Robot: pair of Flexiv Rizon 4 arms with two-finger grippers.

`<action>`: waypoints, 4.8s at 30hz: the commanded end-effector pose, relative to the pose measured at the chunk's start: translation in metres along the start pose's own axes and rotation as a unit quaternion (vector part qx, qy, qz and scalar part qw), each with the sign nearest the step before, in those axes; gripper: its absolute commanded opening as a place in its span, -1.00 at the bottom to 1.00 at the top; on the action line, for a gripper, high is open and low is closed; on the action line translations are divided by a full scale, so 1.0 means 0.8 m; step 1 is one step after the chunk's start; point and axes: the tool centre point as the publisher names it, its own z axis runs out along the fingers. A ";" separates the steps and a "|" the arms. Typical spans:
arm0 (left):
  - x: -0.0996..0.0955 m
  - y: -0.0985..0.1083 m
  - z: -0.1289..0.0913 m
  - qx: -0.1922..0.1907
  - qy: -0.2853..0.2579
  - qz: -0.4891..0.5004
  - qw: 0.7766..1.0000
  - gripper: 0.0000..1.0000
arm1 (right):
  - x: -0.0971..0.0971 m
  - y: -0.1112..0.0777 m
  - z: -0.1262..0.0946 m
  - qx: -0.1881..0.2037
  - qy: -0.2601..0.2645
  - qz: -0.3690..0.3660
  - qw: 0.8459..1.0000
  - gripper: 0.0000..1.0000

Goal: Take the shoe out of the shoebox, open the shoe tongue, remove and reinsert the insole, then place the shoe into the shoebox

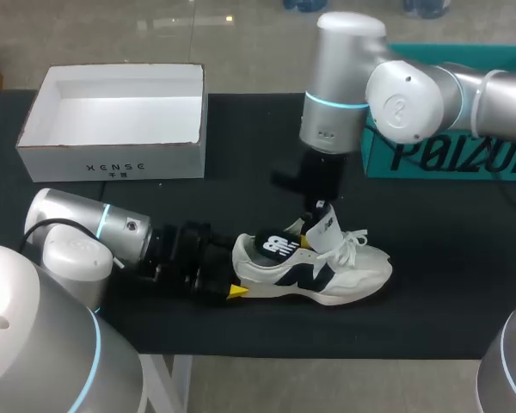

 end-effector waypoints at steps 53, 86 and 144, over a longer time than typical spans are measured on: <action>0.000 0.007 0.003 -0.001 0.000 0.000 1.000 -1.00 | -0.067 0.175 -0.174 -0.142 -0.088 -0.123 0.978 -1.00; 0.000 0.007 0.003 -0.001 0.000 0.000 1.000 -1.00 | 0.119 0.099 -0.262 -0.308 -0.121 -0.076 0.941 -1.00; 0.000 0.007 0.003 -0.001 0.000 0.000 1.000 -1.00 | 0.174 0.027 -0.399 -0.548 -0.068 0.060 0.832 -1.00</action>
